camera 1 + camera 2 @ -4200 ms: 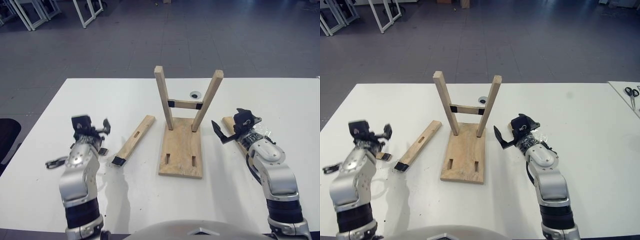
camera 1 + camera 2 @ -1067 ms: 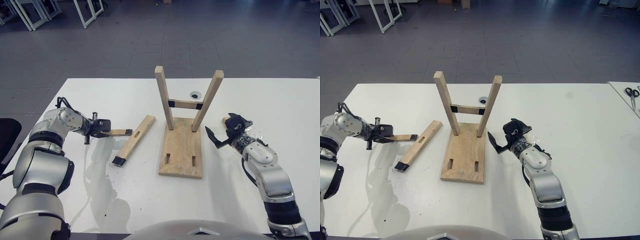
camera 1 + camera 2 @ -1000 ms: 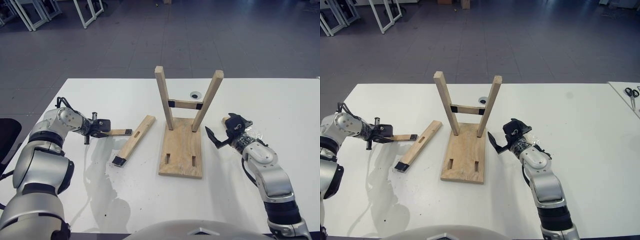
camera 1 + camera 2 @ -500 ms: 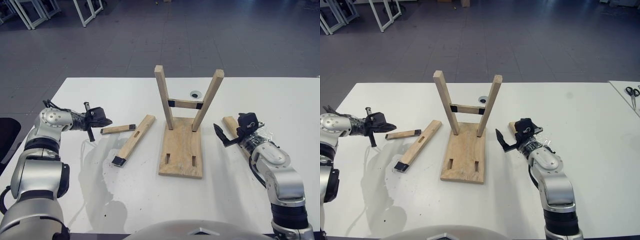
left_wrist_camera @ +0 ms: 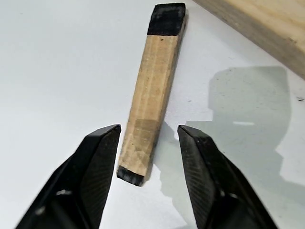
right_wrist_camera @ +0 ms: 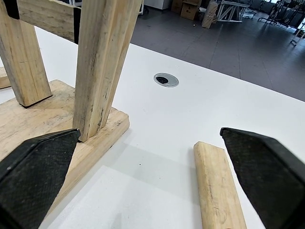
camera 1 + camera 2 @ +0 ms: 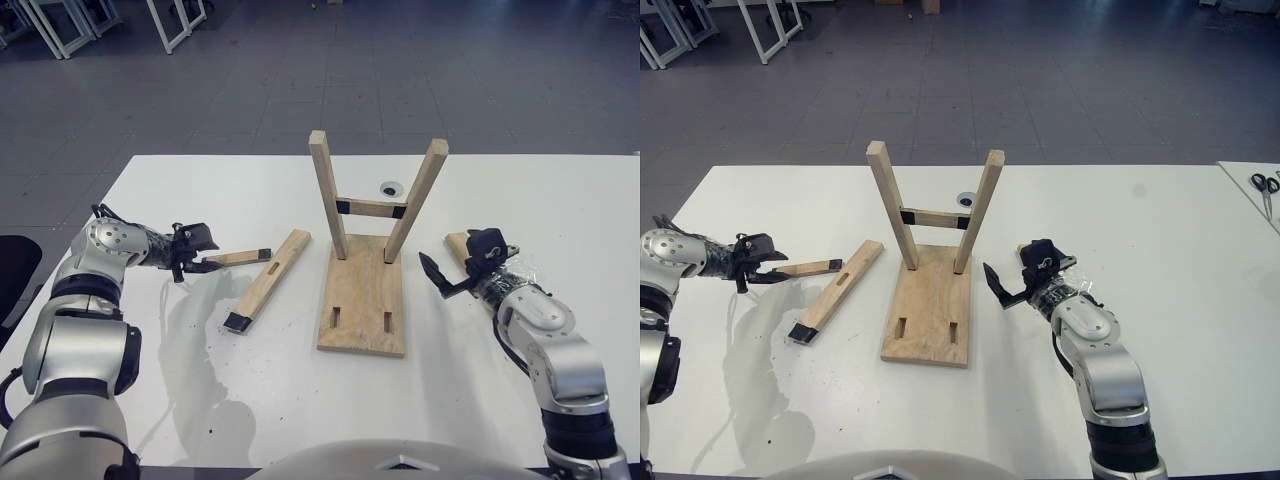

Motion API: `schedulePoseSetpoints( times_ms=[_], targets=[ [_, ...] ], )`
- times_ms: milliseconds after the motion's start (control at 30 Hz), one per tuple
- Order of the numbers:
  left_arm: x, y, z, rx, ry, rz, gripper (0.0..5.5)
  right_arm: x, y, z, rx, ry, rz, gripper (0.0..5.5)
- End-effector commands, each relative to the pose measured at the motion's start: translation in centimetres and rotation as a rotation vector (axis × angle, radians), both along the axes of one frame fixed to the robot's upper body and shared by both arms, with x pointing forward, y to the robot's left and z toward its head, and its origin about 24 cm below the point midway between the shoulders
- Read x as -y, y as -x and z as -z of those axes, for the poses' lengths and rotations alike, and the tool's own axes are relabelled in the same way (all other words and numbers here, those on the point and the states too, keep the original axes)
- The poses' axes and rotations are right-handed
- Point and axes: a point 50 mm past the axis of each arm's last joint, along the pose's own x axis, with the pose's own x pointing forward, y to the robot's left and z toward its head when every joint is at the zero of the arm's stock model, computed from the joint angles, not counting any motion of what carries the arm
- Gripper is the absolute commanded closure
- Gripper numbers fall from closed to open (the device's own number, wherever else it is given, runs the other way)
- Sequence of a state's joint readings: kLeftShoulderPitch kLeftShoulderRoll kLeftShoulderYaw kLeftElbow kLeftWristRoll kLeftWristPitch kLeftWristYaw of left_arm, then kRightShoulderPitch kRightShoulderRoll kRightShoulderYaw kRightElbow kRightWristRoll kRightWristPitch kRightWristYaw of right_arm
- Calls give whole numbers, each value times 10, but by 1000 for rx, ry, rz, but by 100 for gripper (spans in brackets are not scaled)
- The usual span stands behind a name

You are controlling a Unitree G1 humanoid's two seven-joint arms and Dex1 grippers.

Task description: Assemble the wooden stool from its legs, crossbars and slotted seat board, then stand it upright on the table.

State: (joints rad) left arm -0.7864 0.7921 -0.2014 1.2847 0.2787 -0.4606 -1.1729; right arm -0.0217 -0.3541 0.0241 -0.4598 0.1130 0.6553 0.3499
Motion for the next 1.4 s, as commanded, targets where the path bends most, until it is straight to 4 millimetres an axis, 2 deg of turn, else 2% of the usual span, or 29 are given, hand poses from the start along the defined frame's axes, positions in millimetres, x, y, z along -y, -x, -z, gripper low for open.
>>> schedulePoseSetpoints(
  times_ms=[33,167,367,600,767,867,933,1033,1233,1333,1400],
  targets=[
    [-7,0,-9,1,-18,-19,264,-1,2,3,-10,11,-13,0],
    [-5,-3,-6,18,-44,-26,203,-4,2,3,-9,16,-27,0],
    [-1,0,9,-28,-96,-26,203,-7,1,4,-8,21,-45,0],
    [-15,14,25,-100,-133,-109,203,-8,-2,3,-10,30,-74,0],
    [-21,26,30,-282,-53,-179,203,-10,-4,2,-9,30,-88,0],
    [-20,28,30,-307,-2,-194,203,-10,-4,3,-10,29,-89,0],
    [-17,26,30,-290,29,-196,203,-10,-3,3,-12,28,-87,0],
    [-19,18,23,-188,-12,-221,203,-10,-2,3,-14,28,-81,0],
    [-21,5,2,-40,-14,-223,203,-10,1,5,-19,26,-68,0],
    [-16,1,8,22,-11,-241,203,-11,1,5,-16,25,-71,0],
    [-18,6,17,29,37,-303,203,-13,-1,4,-17,27,-92,0]
  ],
)
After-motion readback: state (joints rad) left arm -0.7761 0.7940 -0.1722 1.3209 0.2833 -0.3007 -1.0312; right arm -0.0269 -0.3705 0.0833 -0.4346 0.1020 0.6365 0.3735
